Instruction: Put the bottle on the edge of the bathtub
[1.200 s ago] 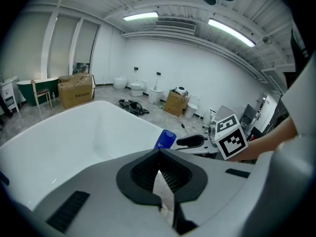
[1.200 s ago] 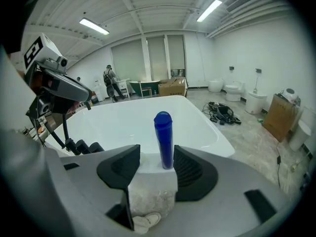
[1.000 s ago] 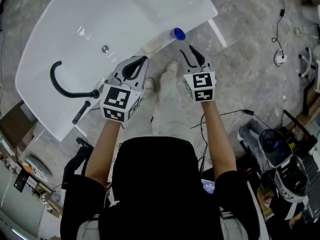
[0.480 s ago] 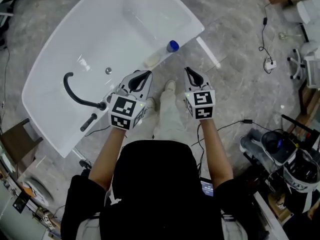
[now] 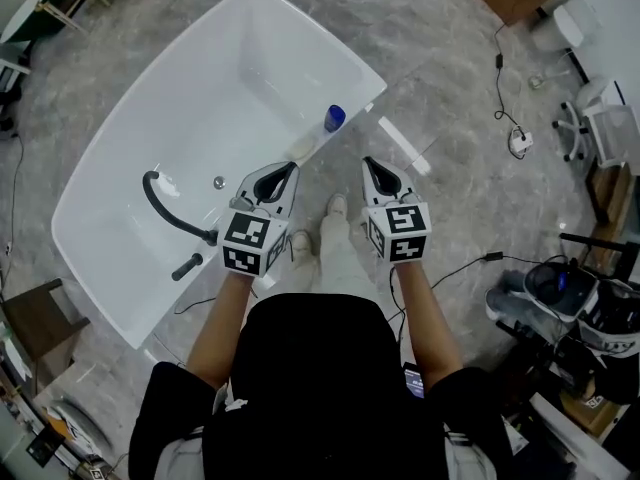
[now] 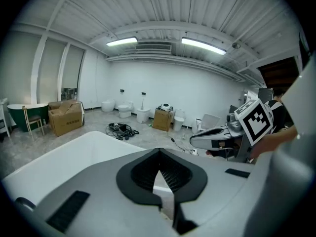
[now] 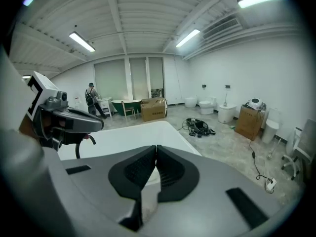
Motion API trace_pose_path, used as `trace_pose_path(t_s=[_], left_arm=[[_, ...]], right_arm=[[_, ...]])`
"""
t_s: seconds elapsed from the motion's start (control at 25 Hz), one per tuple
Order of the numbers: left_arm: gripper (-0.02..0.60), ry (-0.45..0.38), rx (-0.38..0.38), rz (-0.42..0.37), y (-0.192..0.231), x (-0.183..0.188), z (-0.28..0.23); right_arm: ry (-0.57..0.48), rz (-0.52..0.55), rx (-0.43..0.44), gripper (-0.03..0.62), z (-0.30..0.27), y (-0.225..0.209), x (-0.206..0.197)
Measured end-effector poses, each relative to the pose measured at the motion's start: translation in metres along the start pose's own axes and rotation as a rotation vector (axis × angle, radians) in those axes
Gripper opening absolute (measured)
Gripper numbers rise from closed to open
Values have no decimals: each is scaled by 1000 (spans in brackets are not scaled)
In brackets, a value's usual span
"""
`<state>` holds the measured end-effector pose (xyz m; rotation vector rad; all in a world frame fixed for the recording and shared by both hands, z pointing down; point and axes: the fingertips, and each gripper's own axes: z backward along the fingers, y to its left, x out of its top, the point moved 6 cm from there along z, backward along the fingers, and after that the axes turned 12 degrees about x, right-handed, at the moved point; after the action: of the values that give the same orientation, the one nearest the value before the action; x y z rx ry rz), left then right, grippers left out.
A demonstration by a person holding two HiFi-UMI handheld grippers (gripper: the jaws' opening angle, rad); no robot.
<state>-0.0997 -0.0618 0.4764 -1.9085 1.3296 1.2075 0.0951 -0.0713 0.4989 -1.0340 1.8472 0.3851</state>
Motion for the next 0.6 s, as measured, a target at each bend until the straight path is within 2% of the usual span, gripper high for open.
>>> trace_pose_path(t_s=[0.2,0.36,0.6], left_arm=[[14,-89,-39,-1,-5,29,33],[14,-148,-72,-6,-15,49,57],[14,-205,-72,-54,-27,72,75]], right_arm=[[-104,57,-57,23,36,26,38],[-147,80,-69,23,63,45,56],[-206,105,-83,23,95,53,77]])
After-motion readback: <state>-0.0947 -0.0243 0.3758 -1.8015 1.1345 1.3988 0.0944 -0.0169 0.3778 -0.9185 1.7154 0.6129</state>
